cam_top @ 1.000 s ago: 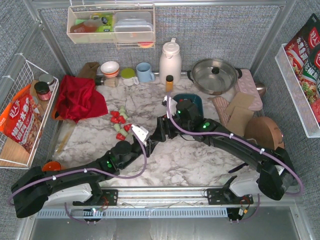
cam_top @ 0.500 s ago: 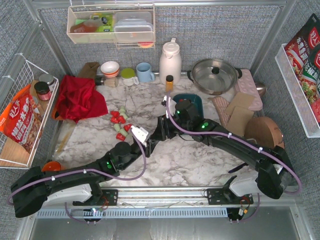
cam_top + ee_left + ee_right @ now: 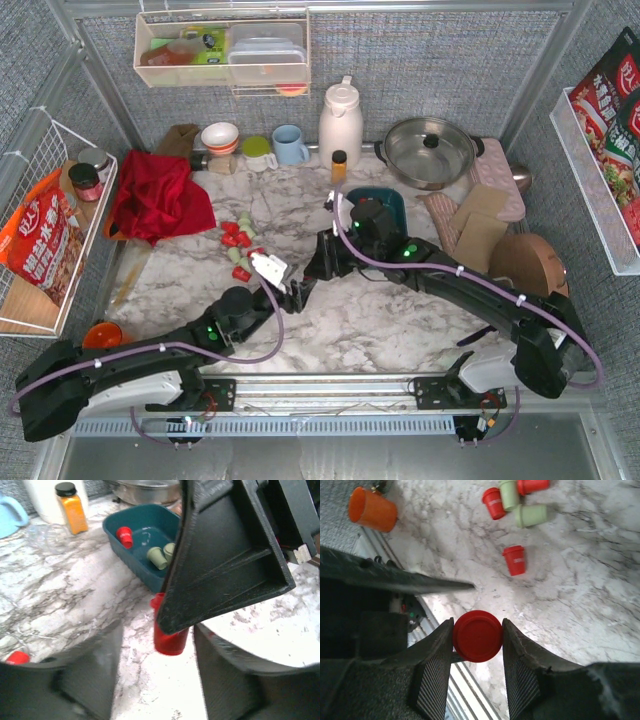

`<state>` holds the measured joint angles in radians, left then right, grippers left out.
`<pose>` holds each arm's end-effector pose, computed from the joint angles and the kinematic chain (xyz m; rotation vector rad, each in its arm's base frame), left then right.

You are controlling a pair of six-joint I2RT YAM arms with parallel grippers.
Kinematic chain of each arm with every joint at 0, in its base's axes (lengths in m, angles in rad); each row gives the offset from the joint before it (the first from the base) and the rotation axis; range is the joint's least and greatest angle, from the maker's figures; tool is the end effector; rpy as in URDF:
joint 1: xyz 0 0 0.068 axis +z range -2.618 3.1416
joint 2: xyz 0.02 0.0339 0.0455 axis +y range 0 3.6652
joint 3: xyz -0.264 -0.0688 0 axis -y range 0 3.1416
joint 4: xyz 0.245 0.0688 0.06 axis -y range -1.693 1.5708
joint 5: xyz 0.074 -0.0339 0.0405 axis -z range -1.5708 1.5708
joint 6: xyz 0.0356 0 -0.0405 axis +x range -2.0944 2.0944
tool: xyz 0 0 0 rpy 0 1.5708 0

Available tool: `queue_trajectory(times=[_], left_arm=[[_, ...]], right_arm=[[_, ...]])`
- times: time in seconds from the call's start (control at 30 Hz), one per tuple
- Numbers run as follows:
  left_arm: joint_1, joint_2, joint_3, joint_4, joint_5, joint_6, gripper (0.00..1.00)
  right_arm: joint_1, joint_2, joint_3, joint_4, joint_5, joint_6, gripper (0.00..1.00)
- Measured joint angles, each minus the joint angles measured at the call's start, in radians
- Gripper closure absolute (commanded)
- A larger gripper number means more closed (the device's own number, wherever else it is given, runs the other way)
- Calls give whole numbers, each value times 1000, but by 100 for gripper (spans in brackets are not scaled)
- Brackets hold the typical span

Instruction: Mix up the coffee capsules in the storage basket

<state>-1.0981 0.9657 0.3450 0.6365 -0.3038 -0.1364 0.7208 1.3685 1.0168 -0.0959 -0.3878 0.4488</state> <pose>0.1060 -0.1839 0.2386 0.5143 1.5185 -0.7338 0.2271 0.2174 0.2978 -0.5562 2.0998 1.1018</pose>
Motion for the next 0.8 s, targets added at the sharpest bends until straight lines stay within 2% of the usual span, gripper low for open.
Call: queue_trajectory(times=[0.03, 0.07, 0.17, 0.33, 0.53, 0.67, 0.8], left_arm=[[0, -6, -2, 2, -14, -3, 5], [1, -13, -2, 2, -27, -4, 1], [1, -38, -3, -4, -71, -40, 1], [1, -80, -40, -37, -183, -113, 1], [3, -40, -71, -161, -363, -288, 1], [31, 38, -19, -304, -430, -441, 1], [93, 139, 34, -416, -405, -571, 1]], right_arm=[[-3, -4, 0, -10, 14, -1, 69], [-8, -8, 0, -21, 28, -4, 70], [-24, -30, 15, -69, 114, -54, 70], [-59, -87, 27, -120, 417, -211, 70], [-146, -86, -60, -53, 701, -340, 50], [-201, -11, -83, 5, 772, -380, 34], [-229, 67, -54, 21, 776, -397, 30]])
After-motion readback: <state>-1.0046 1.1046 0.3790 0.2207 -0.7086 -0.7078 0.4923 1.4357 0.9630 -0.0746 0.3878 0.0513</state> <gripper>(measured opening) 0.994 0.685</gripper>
